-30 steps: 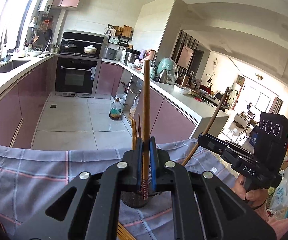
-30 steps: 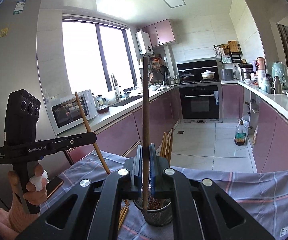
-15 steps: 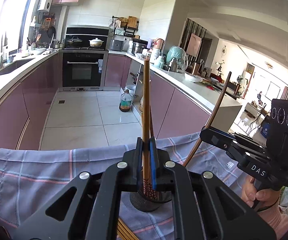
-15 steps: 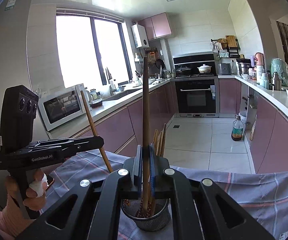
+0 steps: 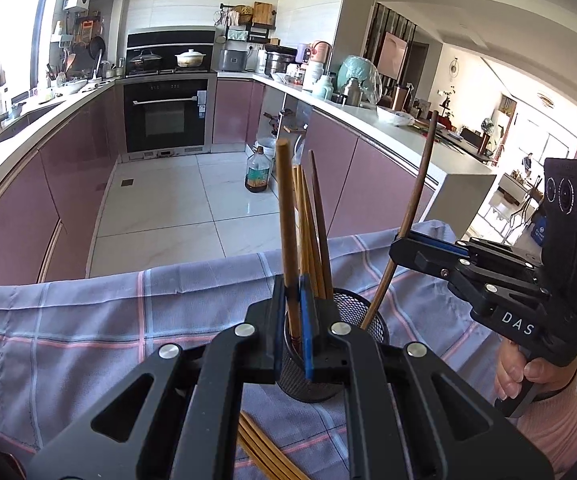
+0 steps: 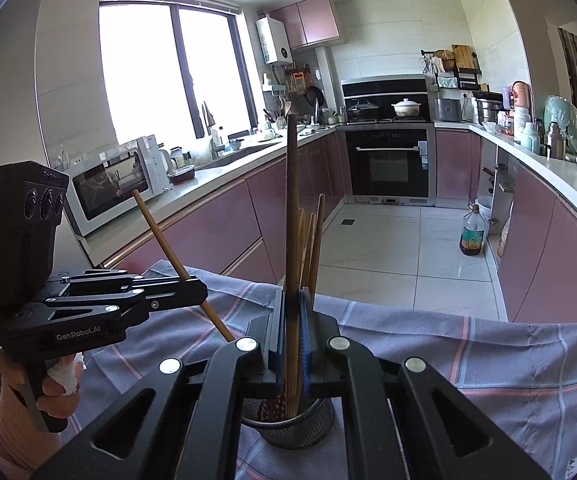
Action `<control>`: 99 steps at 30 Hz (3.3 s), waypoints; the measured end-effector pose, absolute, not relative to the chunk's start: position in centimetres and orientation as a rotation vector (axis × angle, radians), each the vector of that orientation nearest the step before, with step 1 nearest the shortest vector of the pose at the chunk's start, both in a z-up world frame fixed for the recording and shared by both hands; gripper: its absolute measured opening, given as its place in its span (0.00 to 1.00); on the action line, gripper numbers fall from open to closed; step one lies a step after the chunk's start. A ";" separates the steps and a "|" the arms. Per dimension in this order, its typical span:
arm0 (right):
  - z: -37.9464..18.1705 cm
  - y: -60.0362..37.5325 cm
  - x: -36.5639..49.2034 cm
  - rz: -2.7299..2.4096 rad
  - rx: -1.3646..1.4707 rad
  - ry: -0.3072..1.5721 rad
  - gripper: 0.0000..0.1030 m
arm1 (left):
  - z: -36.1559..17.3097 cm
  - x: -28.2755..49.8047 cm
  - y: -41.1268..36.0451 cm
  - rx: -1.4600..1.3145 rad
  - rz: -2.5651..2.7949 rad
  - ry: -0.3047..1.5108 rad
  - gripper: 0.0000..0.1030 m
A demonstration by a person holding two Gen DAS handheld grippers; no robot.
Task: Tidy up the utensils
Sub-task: 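Open the left tool to release its chopstick while the right tool releases its own, then move both tools back over the remaining chopsticks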
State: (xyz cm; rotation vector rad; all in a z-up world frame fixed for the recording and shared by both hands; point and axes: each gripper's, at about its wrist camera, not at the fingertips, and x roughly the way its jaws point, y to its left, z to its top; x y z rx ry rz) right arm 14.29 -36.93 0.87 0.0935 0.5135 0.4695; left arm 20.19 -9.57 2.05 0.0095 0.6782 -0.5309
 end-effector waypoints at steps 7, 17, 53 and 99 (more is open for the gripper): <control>-0.2 -36.7 15.2 0.460 0.099 0.565 0.05 | 0.8 22.0 -10.7 0.038 -0.533 0.737 0.08; -1.5 -36.7 16.1 0.432 0.119 0.611 0.08 | -0.3 24.2 -11.1 0.017 -0.513 0.751 0.13; -3.0 -36.3 11.5 0.511 0.123 0.610 0.24 | 2.3 22.3 -9.0 -0.011 -0.592 0.683 0.07; -10.6 -28.2 7.7 0.652 -0.022 0.870 0.27 | -12.1 12.4 -2.9 0.014 -0.384 0.890 0.45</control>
